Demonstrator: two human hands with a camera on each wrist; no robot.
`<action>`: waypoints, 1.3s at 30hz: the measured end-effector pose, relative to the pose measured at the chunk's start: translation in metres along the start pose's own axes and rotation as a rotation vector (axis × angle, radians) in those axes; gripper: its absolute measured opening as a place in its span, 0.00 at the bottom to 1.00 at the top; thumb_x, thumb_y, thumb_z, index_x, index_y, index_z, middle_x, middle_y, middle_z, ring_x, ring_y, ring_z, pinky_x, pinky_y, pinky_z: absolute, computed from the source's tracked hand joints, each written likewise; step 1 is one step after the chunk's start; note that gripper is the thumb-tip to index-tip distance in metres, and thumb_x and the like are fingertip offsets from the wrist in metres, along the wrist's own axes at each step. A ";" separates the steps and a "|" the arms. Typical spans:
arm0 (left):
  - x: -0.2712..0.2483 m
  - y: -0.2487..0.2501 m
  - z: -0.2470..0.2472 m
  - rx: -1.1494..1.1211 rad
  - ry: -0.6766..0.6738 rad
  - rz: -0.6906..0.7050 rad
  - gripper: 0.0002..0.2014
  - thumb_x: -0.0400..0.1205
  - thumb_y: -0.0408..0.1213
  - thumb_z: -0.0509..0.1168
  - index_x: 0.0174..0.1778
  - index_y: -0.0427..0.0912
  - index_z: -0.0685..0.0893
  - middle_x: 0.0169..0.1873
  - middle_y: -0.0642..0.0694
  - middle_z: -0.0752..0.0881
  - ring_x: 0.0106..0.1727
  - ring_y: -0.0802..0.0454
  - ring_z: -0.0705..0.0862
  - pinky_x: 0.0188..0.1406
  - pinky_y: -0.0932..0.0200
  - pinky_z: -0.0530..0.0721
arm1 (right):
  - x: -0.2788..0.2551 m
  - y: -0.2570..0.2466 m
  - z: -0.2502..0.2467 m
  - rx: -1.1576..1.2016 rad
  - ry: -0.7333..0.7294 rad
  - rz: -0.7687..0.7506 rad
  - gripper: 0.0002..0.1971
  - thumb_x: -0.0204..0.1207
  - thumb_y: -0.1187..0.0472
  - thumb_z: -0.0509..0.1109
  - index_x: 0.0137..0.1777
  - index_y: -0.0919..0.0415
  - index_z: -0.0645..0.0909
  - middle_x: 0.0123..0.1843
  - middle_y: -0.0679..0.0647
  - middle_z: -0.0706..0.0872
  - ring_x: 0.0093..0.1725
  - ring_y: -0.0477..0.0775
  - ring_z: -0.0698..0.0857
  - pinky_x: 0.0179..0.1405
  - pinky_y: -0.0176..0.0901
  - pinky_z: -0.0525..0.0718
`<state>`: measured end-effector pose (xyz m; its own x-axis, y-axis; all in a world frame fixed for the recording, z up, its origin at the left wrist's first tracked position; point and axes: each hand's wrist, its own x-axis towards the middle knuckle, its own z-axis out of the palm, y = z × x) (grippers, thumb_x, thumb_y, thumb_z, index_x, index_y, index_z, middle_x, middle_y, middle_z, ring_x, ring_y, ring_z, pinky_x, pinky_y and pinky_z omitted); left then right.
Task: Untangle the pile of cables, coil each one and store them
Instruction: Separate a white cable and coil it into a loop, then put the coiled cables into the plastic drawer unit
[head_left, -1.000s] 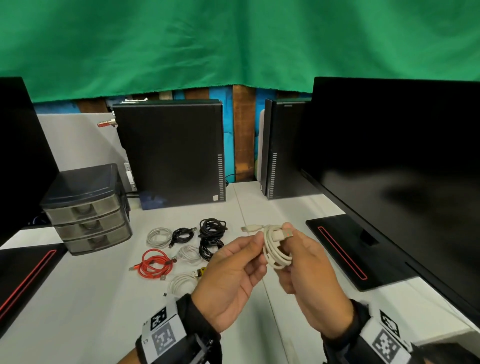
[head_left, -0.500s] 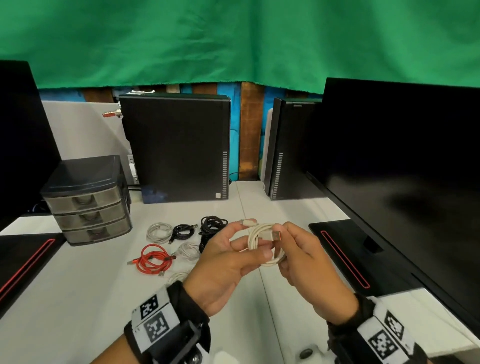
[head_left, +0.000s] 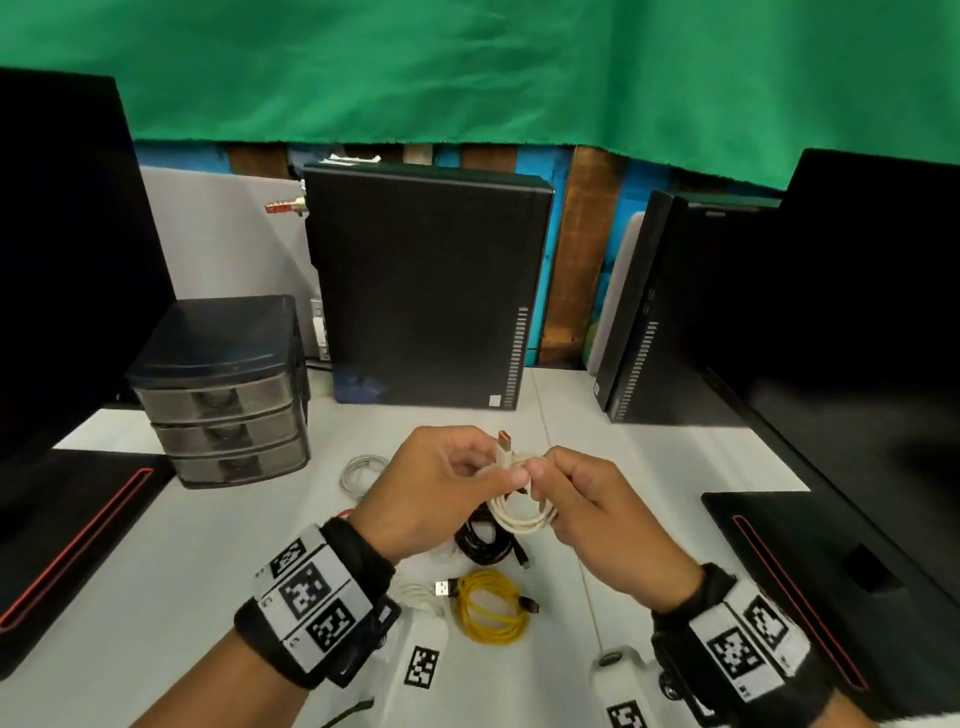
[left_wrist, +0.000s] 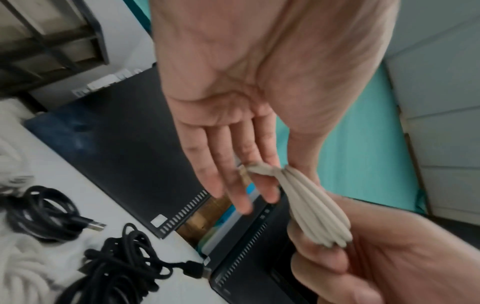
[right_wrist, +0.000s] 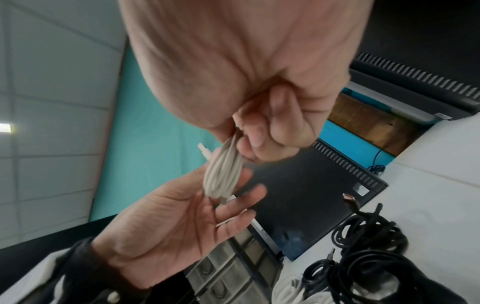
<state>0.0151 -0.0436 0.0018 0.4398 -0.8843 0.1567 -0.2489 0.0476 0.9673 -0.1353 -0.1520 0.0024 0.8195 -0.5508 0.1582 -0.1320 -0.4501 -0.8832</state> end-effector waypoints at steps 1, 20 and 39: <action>0.004 -0.002 -0.008 -0.023 -0.028 -0.028 0.06 0.71 0.47 0.79 0.37 0.50 0.93 0.38 0.47 0.93 0.41 0.51 0.91 0.48 0.57 0.87 | 0.007 0.002 0.002 -0.014 -0.011 0.004 0.17 0.88 0.56 0.63 0.38 0.64 0.79 0.27 0.41 0.74 0.28 0.40 0.71 0.32 0.30 0.70; -0.023 -0.039 -0.153 -0.335 0.615 -0.410 0.13 0.82 0.41 0.73 0.62 0.49 0.84 0.47 0.47 0.92 0.39 0.51 0.90 0.37 0.59 0.86 | 0.093 -0.025 0.103 0.426 0.111 0.298 0.09 0.77 0.72 0.75 0.41 0.62 0.78 0.30 0.65 0.85 0.23 0.52 0.77 0.19 0.37 0.74; -0.030 -0.047 -0.179 0.815 0.451 -0.413 0.25 0.77 0.39 0.68 0.67 0.57 0.66 0.43 0.48 0.86 0.43 0.42 0.86 0.46 0.48 0.87 | 0.115 -0.088 0.122 0.389 0.079 0.096 0.07 0.79 0.72 0.72 0.43 0.65 0.78 0.29 0.57 0.88 0.24 0.49 0.80 0.22 0.37 0.77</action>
<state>0.1683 0.0645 -0.0129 0.8670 -0.4940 0.0648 -0.4417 -0.7018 0.5589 0.0381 -0.0901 0.0443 0.7661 -0.6367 0.0870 0.0271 -0.1032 -0.9943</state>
